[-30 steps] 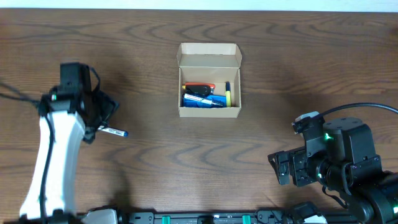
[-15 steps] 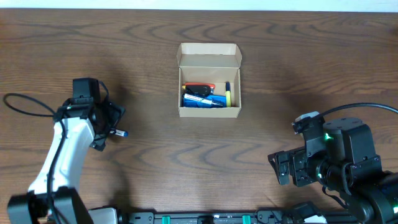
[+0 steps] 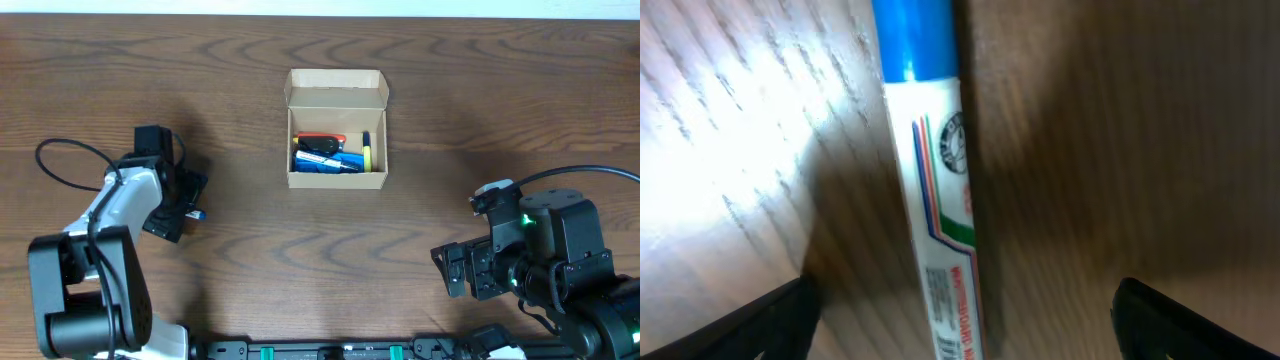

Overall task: Pack container
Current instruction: 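Carry the blue-capped marker into the box and release it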

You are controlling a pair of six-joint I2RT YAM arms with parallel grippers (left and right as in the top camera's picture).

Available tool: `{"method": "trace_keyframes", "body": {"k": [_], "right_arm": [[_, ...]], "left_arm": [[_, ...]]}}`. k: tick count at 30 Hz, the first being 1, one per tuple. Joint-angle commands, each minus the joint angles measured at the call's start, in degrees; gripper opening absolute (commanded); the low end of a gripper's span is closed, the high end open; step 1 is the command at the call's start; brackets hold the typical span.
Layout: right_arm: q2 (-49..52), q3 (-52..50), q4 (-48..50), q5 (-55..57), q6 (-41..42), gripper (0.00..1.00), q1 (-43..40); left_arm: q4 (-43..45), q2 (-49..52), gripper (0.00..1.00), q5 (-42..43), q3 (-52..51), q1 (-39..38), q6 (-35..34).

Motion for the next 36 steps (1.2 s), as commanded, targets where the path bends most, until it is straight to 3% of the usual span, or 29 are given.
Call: {"method": "trace_keyframes", "body": {"k": [1,4,9,14,16,23,32,36], "right_arm": [[0.02,-0.07,-0.07,-0.22,0.44,0.99,-0.46],[0.02,-0.07,-0.07,-0.22,0.44,0.99,-0.46],[0.02,-0.07,-0.09,-0.22,0.44,0.99,-0.46],[0.02,-0.07,-0.07,-0.22,0.44,0.99,-0.46],[0.02,-0.07,-0.07,-0.22,0.44,0.99,-0.46],[0.02,-0.07,-0.07,-0.22,0.44,0.99,-0.46],[0.02,-0.07,-0.07,-0.22,0.44,0.99,-0.46],[0.02,-0.07,-0.07,-0.22,0.42,0.99,-0.46]], "left_arm": [[0.72,3.28,0.94,0.31,-0.52,0.20,-1.99],[0.96,4.70,0.84,0.96,-0.52,0.24,-2.56],[1.40,6.40,0.37,2.62,-0.52,0.42,-2.54],[1.38,6.73,0.21,3.28,-0.50,0.96,-2.03],[1.33,6.69,0.08,3.58,-0.35,0.98,-1.11],[-0.48,4.37,0.06,9.35,2.80,0.83,2.73],[-5.90,-5.35,0.06,4.72,15.34,-6.67,21.16],[-4.33,-8.48,0.06,3.02,21.64,-12.96,35.63]]}}
